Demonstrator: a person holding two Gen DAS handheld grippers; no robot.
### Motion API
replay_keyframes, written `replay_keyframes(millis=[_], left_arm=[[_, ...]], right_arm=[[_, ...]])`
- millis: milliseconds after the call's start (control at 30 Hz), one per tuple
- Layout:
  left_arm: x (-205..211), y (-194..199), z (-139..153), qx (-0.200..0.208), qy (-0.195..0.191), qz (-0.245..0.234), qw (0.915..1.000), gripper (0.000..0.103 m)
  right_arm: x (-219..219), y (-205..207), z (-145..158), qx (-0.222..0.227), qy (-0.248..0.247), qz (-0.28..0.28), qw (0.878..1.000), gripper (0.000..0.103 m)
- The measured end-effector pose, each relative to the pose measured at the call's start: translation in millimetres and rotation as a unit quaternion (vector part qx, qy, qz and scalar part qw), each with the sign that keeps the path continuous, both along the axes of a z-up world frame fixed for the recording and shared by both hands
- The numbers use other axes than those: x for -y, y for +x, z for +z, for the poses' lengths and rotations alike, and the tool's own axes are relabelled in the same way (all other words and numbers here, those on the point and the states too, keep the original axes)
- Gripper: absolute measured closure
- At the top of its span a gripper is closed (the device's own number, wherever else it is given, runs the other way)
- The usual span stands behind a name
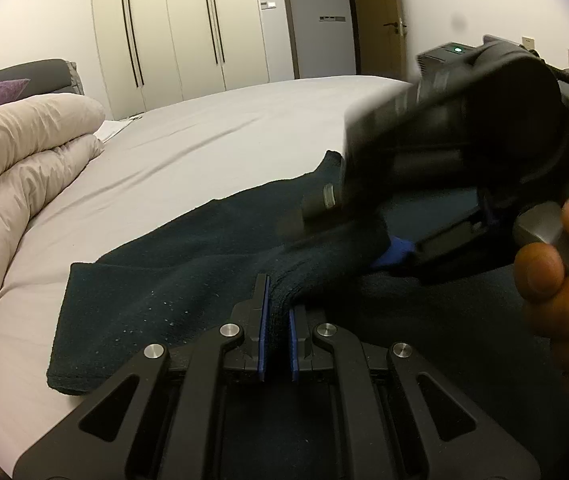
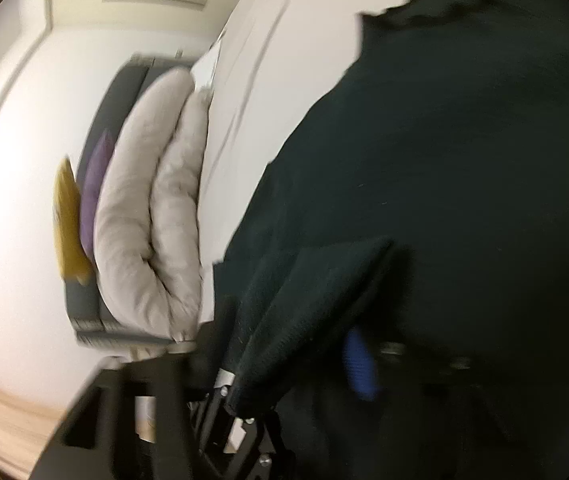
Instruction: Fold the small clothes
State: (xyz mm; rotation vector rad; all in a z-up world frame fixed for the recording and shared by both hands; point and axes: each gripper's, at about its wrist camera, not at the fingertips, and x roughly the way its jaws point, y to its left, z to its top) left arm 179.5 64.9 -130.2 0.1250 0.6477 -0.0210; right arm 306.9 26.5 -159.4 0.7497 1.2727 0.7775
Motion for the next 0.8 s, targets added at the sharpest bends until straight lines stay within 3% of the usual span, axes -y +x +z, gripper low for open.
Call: replay_keyframes(millis=[67, 167, 267, 367, 433, 500, 633, 667, 733, 800], left_arm=[[0, -5, 0, -0.006, -0.006, 0.002, 1.0, 0.095], [-2, -8, 6, -0.002, -0.022, -0.005, 0.9997, 0.091], [-8, -18, 22, 0.022, -0.062, -0.019, 0.9976, 0.083], [-34, -30, 48, 0.067, -0.12, 0.005, 0.9905, 0.069], [-59, -33, 63, 0.099, -0.142, 0.042, 0.984, 0.042], [-92, -30, 74, 0.117, -0.161, 0.098, 0.975, 0.042], [-152, -4, 85, 0.096, -0.203, 0.172, 0.9592, 0.043], [-160, 8, 87, 0.082, -0.199, 0.173, 0.9612, 0.045], [-164, 23, 86, 0.06, -0.201, 0.16, 0.9646, 0.062], [-163, 32, 78, 0.042, -0.209, 0.148, 0.9657, 0.068]], right_arm=[[-1, 1, 3, 0.018, -0.02, 0.005, 1.0, 0.092], [7, 2, 18, 0.055, -0.041, 0.007, 0.998, 0.094], [30, 0, 36, 0.093, -0.057, 0.001, 0.994, 0.094], [67, -2, 45, 0.113, -0.081, -0.024, 0.99, 0.094], [99, 1, 43, 0.109, -0.086, -0.047, 0.989, 0.094], [129, 5, 38, 0.103, -0.098, -0.072, 0.987, 0.094], [166, 7, 27, 0.092, -0.1, -0.096, 0.986, 0.094], [167, 6, 24, 0.092, -0.103, -0.093, 0.986, 0.094], [168, 4, 20, 0.095, -0.117, -0.089, 0.984, 0.094], [171, 5, 16, 0.093, -0.115, -0.095, 0.984, 0.094]])
